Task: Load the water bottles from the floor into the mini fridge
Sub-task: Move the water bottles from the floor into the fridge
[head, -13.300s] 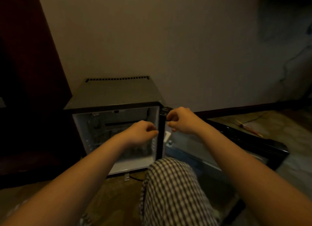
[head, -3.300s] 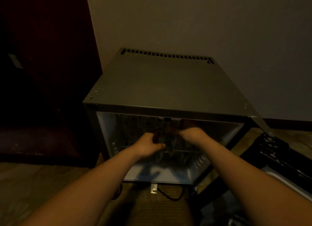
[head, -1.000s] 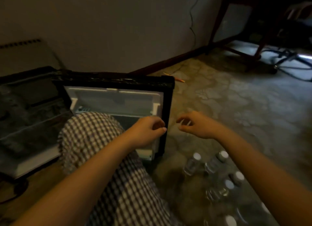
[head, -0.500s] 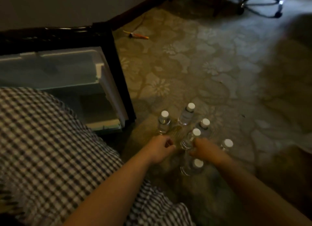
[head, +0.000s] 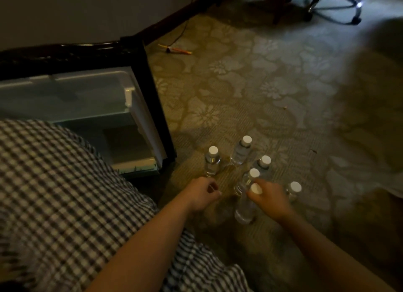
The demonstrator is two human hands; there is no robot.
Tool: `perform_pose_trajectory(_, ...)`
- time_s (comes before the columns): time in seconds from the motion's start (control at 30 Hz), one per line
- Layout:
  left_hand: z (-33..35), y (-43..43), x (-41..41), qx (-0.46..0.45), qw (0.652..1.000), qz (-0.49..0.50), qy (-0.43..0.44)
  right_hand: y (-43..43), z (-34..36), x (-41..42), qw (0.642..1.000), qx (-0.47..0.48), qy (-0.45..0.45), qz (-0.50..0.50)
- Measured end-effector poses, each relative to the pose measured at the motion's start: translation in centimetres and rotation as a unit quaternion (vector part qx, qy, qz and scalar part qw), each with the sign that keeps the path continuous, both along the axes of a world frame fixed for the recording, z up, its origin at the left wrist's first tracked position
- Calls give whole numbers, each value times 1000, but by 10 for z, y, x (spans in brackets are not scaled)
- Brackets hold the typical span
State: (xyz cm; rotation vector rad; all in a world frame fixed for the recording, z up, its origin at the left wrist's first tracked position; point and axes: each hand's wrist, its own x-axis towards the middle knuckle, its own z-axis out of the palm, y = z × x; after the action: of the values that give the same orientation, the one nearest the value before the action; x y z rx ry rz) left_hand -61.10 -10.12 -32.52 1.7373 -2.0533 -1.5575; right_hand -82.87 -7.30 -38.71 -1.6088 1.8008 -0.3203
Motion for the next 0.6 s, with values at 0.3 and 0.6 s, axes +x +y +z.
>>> perform_pose_trajectory(0.3,27,-14,14,-44,994,51,87,-64,118,44,976,-203,-37,69)
perform_pose_trajectory(0.6,128,-48,91,-144,953,87,251,-121,243,141,913,-335,-127,196)
